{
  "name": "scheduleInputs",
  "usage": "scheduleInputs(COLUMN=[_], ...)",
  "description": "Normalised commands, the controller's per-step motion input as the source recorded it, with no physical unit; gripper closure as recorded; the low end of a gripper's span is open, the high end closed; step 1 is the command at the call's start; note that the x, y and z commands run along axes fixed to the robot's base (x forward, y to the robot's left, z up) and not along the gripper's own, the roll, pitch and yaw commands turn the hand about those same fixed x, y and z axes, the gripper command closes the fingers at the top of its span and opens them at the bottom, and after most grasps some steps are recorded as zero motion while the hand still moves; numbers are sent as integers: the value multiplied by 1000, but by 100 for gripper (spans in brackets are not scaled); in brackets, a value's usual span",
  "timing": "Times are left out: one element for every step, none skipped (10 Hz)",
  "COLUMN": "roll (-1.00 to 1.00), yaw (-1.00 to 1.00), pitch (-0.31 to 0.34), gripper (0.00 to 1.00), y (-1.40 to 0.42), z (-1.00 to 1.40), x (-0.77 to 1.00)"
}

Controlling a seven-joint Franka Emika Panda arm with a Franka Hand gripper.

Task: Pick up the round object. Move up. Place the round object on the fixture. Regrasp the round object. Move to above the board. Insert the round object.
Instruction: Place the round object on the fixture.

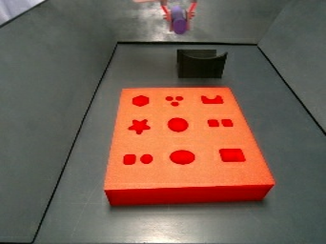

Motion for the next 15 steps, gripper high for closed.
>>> scheduleInputs(roll=[-1000,-1000,-1000,-1000,-1000,-1000,-1000,-1000,-1000,-1000,-1000,-1000,-1000,-1000,-1000], yaw=[-18,-8,-18,-25,-35,-41,-54,-63,-76,-95,-111,-130,-161,-191,-243], pitch=[155,162,177,178,175,172,181,187,182,183,188,192,193,191,185], gripper=[100,100,100,100,100,100,100,100,100,100,100,100,100,100,100], y=[-356,-326,-132,-50,-6,2,23,33,35,34,36,40,42,43,44], z=[800,801,591,375,93,27,32,26,5,-14,-11,-12,-22,-17,-17], x=[999,878,679,529,344,286,179,104,75,77,84,86,85,85,85])
